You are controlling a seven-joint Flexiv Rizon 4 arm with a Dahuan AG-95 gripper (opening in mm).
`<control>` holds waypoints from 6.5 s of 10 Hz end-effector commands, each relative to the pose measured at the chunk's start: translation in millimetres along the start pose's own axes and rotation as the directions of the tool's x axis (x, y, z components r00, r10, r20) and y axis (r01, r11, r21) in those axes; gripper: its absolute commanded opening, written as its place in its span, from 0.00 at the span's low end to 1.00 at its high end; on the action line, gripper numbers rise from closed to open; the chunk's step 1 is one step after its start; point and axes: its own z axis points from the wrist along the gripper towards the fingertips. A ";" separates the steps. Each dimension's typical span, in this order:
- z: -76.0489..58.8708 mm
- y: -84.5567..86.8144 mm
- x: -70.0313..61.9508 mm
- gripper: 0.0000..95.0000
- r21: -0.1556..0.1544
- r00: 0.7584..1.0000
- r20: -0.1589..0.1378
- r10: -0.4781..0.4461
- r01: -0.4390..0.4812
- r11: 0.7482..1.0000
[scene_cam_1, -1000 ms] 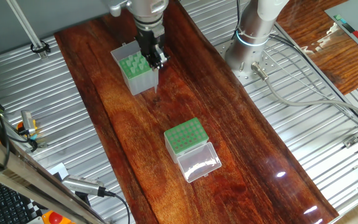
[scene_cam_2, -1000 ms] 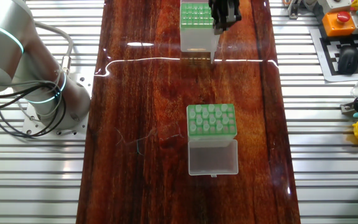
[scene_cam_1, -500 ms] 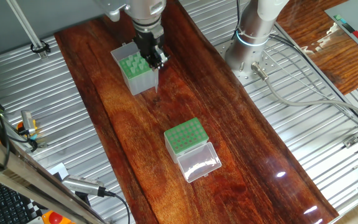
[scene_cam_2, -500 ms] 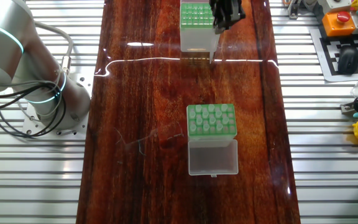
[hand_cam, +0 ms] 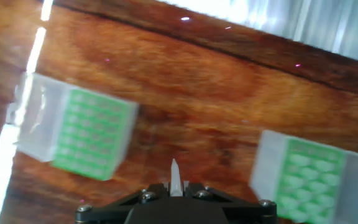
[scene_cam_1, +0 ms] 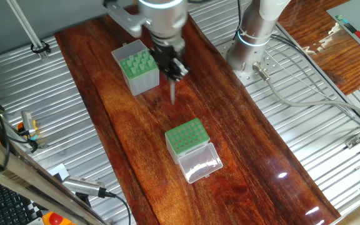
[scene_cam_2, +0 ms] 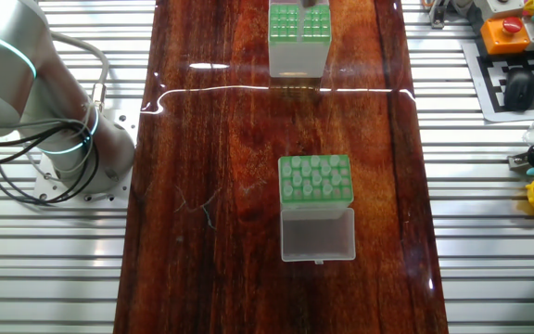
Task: Transfer all large pipette tips from one holder to another
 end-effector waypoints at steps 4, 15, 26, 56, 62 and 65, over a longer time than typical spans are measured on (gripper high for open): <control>-0.3 -3.3 2.5 0.00 0.002 1.000 0.010 -0.001 0.001 1.000; -8.3 -41.2 17.8 0.00 0.015 0.999 0.004 -0.036 0.036 0.999; -2.0 52.7 9.3 0.00 0.005 0.994 0.015 0.105 -0.105 0.994; 14.3 117.0 0.6 0.00 -0.013 0.998 0.031 0.062 -0.062 0.998; 23.5 124.1 12.6 0.00 -0.007 0.997 0.042 0.068 -0.068 0.998; 26.0 125.8 13.6 0.00 -0.005 0.996 0.045 0.072 -0.072 0.997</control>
